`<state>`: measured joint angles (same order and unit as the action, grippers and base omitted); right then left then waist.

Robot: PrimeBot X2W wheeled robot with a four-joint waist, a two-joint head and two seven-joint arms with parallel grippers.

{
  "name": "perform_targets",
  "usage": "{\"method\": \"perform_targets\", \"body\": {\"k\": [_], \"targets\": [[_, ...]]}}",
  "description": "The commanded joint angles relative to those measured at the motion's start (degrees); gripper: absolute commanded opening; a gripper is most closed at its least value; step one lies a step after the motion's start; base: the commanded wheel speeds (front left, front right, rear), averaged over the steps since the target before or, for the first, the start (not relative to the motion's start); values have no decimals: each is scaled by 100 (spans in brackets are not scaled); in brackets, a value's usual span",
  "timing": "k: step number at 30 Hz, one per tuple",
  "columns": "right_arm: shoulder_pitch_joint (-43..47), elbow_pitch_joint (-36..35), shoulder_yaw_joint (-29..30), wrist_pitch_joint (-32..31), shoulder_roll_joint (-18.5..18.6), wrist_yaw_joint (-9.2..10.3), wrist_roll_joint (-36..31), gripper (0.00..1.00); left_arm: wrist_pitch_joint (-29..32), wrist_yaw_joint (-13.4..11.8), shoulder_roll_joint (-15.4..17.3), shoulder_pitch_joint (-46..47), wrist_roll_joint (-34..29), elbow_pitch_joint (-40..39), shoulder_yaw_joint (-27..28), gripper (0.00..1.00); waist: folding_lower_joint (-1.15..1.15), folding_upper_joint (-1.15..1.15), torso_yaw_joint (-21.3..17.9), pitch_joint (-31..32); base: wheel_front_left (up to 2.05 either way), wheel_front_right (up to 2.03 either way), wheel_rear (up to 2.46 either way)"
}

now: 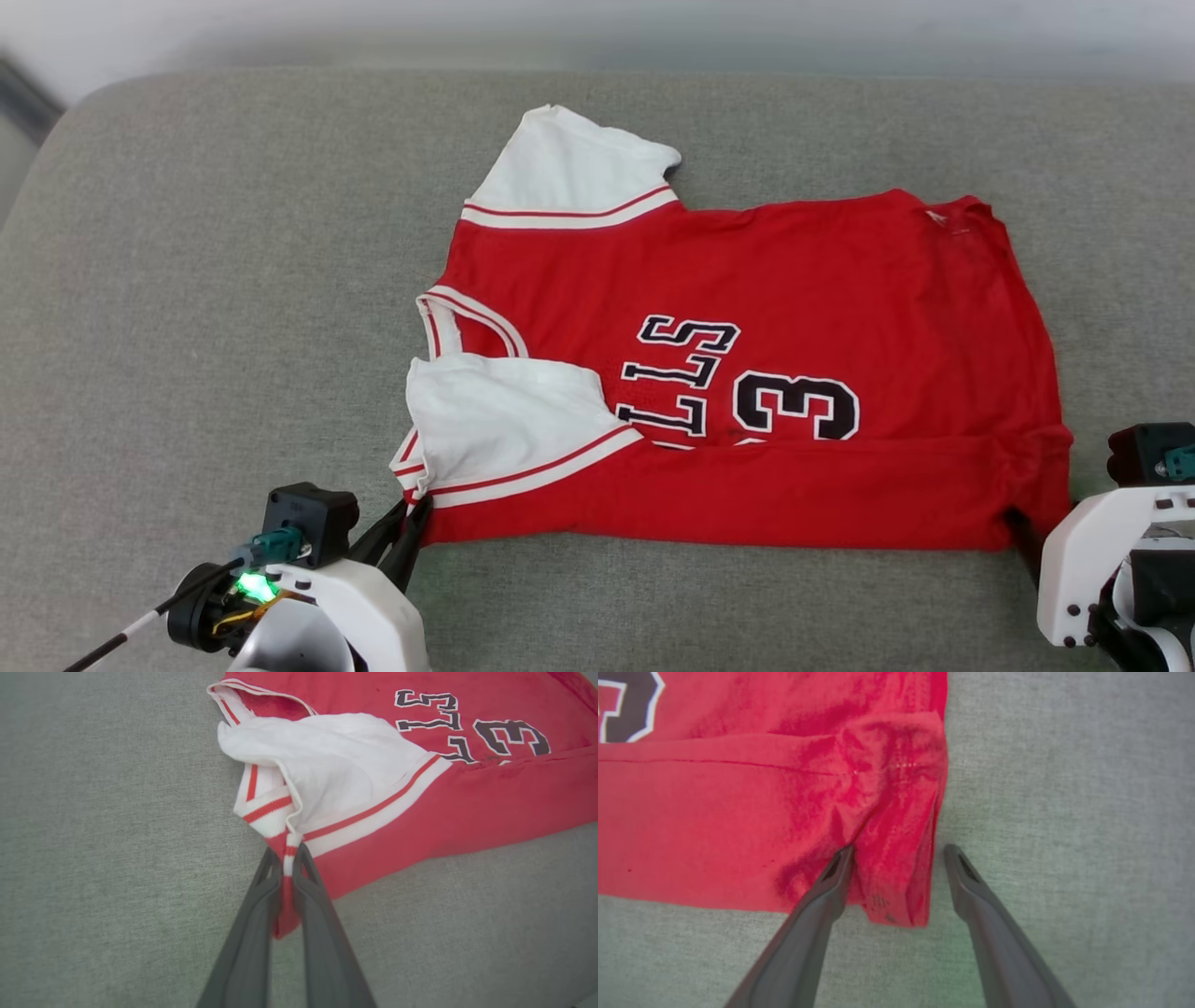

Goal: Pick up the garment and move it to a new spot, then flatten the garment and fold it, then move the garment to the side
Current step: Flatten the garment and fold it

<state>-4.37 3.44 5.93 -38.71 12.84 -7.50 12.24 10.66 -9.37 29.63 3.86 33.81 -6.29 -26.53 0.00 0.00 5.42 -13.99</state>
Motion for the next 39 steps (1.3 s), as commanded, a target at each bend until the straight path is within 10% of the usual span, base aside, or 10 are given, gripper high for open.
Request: {"method": "perform_targets", "body": {"k": [1, 7, 9, 10, 37, 39], "targets": [[-16, 147, -69, -89, -16, 2, -90, 100, 21, -17, 22, 60, -41, -32, -10, 0, 0, 0, 98, -116, 0, 0, 0], [44, 546, -340, -101, -238, -15, -26, 100, 49, 30, 36, 113, -2, 47, -42, 0, 0, 0, 141, -168, 0, 0, 0], [62, 644, -407, -168, -245, -18, 10, 23, 39, 51, 35, 109, 5, 103, -58, 0, 0, 0, 137, -149, 0, 0, 0], [73, 667, -423, -170, -222, -21, 30, 0, 35, 56, 34, 105, 10, 141, -68, 0, 0, 0, 133, -122, 0, 0, 0], [1465, -601, 193, -270, -14, 5, 348, 0, 301, 27, 262, -974, 322, 432, -360, 0, 0, 0, -312, 886, 0, 0, 0], [1402, -482, 107, -224, 12, 5, 387, 0, 279, 84, 227, -937, 351, 519, -384, 37, 0, 0, -317, 866, 0, 0, 0]]}}
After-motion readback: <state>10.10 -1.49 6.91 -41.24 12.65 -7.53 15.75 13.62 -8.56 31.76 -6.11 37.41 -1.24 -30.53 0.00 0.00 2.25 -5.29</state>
